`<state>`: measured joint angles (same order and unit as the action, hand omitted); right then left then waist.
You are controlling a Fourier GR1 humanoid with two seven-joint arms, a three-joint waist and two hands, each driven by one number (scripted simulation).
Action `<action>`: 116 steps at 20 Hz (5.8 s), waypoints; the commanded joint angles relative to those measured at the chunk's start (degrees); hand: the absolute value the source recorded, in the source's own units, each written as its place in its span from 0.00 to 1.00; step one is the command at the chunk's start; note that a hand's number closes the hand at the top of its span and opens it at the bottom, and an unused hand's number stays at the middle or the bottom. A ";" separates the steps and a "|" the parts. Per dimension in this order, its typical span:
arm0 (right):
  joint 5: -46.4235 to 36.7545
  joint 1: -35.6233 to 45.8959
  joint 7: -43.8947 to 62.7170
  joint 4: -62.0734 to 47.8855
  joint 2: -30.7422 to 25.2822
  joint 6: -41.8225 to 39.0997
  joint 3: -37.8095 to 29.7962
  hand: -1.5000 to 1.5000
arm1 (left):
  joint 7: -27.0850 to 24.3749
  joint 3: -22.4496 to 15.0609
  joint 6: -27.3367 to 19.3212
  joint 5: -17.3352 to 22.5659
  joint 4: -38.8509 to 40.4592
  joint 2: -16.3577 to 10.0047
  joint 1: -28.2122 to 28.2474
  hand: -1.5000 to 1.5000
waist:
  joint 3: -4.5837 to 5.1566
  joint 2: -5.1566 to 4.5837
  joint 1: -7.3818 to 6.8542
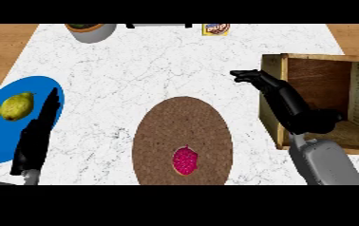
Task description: Pick the cupcake from the placemat and place it in the basket
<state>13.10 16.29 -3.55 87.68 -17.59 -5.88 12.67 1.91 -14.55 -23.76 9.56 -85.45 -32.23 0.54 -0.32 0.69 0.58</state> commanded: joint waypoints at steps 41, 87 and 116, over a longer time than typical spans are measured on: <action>-2.21 46.16 44.81 10.70 1.89 -48.91 5.85 0.00 | 6.07 7.03 13.85 9.46 8.24 4.81 -12.80 0.50 | 0.36 -0.46 -0.23; -56.73 10.30 -9.45 -9.82 14.17 -27.60 15.76 0.00 | 8.38 15.74 20.20 -0.25 8.38 12.90 -12.63 0.50 | 0.32 -0.71 -0.77; -72.07 0.09 -18.55 -10.11 16.78 -21.42 21.00 1.00 | 12.62 20.81 24.63 -4.69 -0.15 15.29 -8.67 0.50 | 0.30 -0.60 -0.93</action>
<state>-55.37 17.92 -22.64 78.40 -2.66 -30.02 30.08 12.64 6.59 1.38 5.51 -80.43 -17.24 -11.18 0.00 0.03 -0.16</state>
